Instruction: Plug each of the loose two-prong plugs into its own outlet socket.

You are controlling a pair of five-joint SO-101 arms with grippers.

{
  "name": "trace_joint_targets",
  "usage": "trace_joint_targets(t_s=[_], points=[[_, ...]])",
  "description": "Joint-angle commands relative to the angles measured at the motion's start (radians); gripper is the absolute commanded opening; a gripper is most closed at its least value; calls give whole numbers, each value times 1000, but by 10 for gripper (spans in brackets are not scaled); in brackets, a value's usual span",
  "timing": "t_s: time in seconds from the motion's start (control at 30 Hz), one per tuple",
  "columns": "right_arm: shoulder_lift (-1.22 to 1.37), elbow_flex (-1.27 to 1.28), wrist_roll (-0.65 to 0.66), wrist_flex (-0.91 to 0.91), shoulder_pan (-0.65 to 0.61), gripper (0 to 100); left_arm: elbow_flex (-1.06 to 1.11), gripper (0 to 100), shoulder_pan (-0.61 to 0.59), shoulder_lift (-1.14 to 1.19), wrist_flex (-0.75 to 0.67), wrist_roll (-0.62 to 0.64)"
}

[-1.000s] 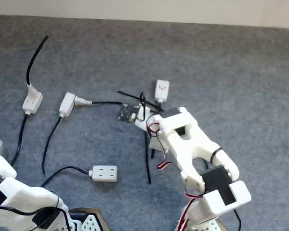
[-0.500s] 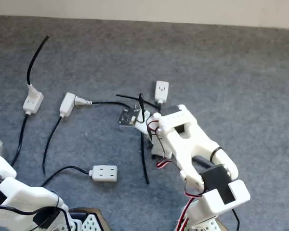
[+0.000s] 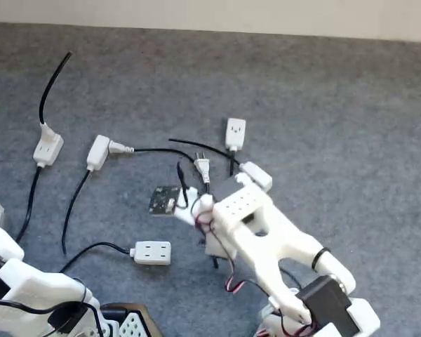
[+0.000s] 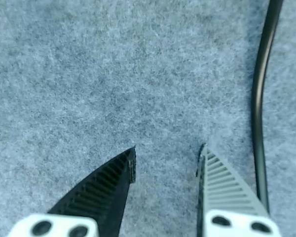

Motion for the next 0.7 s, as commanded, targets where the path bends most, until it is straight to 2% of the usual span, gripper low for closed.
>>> trace_joint_targets(t_s=[0.0, 0.2, 0.5, 0.67], points=[[-44, 77, -132, -139, -125, 6, -1, 207, -10, -4, -8, -9], [-44, 87, -250, -231, -252, 6, -1, 207, -4, -4, -8, -8], [140, 120, -281, -312, -252, 12, -1, 207, -12, -4, -8, -9], [183, 119, -276, -303, -240, 116, -1, 207, -12, -5, -8, -9]])
